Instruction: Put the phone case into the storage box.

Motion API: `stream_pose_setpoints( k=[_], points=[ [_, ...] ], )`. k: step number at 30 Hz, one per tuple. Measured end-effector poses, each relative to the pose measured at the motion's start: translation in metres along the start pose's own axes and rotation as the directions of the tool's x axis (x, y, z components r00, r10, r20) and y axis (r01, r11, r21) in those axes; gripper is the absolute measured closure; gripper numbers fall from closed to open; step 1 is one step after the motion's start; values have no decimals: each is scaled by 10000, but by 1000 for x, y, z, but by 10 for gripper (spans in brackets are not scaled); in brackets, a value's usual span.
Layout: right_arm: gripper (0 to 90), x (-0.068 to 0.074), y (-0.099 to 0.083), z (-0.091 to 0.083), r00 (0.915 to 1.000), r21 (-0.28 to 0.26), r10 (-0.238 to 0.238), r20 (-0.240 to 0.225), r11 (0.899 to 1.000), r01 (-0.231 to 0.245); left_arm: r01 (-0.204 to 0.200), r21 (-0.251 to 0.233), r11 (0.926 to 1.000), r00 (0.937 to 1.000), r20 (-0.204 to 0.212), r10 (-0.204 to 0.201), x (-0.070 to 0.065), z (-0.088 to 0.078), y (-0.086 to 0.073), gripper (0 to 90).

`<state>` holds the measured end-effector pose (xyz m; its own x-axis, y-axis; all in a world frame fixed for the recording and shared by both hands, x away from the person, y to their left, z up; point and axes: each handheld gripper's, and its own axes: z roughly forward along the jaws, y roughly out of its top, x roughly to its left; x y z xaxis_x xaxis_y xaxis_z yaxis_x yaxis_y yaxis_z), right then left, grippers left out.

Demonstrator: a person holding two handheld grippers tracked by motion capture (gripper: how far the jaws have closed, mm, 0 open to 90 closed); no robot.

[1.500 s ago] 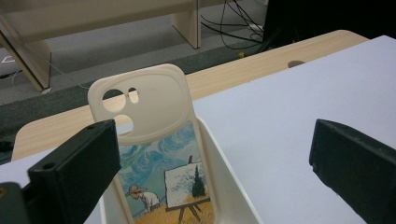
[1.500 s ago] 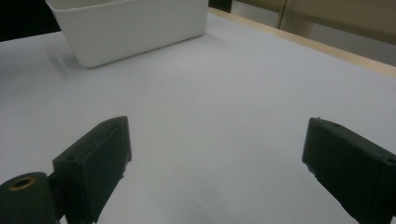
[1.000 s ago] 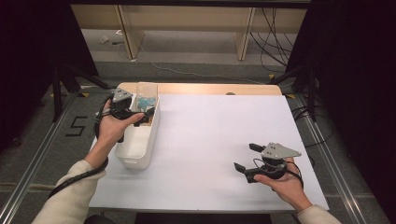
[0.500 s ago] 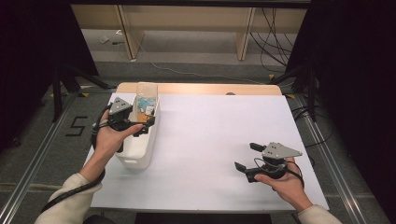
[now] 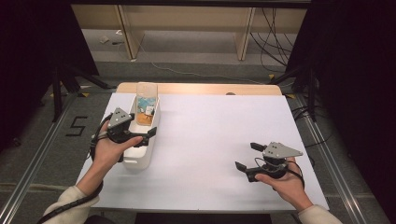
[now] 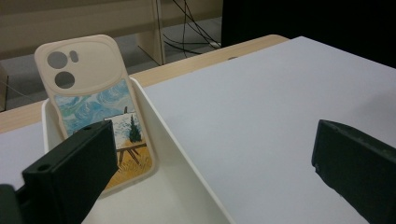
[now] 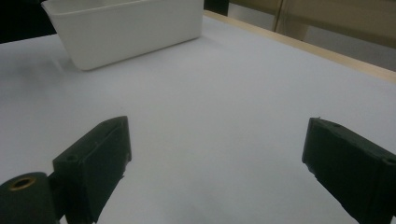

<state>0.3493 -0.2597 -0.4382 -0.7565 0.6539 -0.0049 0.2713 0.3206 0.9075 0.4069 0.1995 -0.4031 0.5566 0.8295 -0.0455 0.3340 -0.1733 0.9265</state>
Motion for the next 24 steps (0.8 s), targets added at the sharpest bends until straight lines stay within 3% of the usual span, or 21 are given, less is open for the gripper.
stream_pose_setpoints(
  k=[24],
  points=[
    [89,0,0,-1,10000,-33,-6,15,10000,6,-441,40,9990,9974,570,438,-26,-12,-26,0]
  ],
)
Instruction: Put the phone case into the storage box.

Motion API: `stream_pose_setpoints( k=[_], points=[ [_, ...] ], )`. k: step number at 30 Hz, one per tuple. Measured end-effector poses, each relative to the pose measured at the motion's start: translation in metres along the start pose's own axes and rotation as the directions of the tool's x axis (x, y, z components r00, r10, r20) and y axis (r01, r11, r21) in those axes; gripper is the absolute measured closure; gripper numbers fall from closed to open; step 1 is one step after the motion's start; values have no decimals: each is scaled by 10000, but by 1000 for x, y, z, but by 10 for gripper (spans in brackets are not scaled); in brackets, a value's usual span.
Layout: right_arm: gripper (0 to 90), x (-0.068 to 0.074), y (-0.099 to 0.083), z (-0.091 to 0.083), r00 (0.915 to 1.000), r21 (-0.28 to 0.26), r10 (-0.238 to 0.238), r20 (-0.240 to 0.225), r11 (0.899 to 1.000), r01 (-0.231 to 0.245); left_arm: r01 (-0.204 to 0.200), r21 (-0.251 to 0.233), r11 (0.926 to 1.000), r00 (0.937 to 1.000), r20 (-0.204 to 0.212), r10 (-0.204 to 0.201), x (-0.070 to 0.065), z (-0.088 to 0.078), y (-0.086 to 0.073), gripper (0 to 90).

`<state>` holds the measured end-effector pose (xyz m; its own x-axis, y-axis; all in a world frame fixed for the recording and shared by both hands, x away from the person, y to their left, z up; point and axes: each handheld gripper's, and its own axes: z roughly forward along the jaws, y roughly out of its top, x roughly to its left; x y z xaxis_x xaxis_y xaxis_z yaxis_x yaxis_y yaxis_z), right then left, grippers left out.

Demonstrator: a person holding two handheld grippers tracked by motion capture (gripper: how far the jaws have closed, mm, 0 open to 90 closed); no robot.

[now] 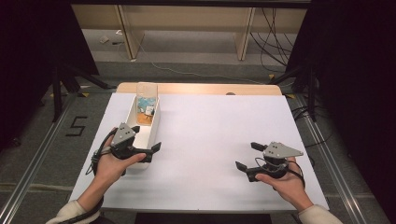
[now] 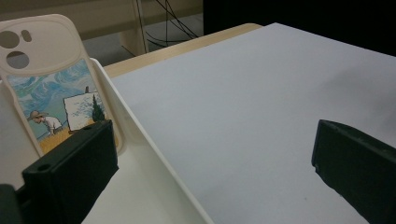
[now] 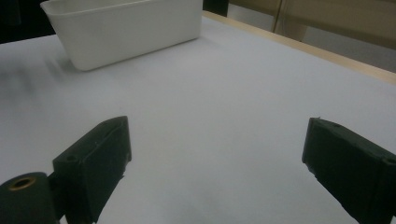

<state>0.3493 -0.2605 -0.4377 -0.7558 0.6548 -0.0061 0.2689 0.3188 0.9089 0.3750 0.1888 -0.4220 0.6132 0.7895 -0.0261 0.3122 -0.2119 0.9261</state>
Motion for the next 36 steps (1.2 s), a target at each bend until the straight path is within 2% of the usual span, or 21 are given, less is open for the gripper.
stream_pose_setpoints(
  k=[11,31,36],
  points=[
    [89,0,0,0,10000,26,20,1,10000,-20,-353,161,9992,9994,-16,354,-4,-5,-8,0],
    [89,0,0,0,10000,54,29,10,10000,-29,-386,232,9990,9992,150,382,-12,-12,-13,0],
    [88,0,-1,0,10000,46,-7,-2,10000,7,-532,291,9982,9985,143,528,-13,-13,-14,0]
  ],
)
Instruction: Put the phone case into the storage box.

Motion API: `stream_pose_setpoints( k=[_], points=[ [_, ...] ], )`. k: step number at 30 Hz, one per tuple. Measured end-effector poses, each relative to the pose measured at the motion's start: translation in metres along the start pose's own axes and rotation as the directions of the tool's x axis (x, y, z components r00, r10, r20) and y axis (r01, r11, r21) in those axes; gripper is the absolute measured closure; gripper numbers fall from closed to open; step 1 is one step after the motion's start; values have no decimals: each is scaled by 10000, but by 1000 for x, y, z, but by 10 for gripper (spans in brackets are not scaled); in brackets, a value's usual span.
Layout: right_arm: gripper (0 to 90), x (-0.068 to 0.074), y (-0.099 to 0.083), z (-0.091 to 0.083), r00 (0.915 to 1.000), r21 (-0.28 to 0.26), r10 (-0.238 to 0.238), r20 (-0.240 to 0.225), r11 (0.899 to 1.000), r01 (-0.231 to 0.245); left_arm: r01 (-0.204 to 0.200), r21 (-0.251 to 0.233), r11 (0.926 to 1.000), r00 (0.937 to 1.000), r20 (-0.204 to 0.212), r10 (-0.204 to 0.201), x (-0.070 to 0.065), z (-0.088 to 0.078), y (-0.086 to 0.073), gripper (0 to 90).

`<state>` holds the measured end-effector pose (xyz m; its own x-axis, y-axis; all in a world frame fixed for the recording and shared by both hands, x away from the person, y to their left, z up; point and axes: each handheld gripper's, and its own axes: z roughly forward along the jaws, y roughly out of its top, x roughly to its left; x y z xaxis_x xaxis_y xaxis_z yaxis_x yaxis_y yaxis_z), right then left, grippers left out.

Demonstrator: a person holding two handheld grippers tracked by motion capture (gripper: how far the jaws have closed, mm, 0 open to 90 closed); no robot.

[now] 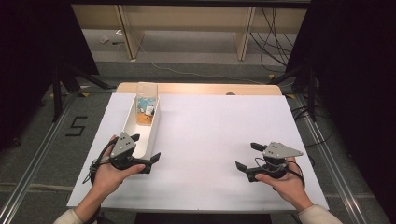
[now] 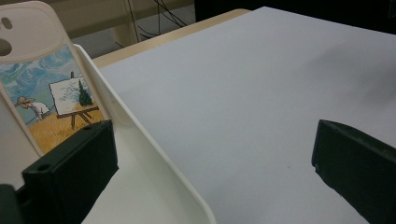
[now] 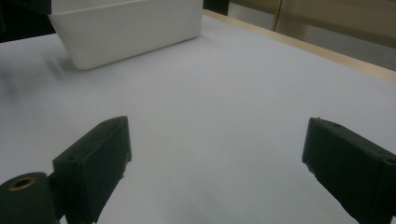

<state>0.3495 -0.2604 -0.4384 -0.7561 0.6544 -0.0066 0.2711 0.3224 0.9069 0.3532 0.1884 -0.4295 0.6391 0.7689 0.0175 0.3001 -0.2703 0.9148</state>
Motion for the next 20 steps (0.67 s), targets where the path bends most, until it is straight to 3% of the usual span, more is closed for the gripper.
stream_pose_setpoints(
  k=[20],
  points=[
    [89,-1,-1,0,10000,33,34,0,10000,-34,97,64,9999,9999,75,-98,-2,0,-2,0]
  ],
)
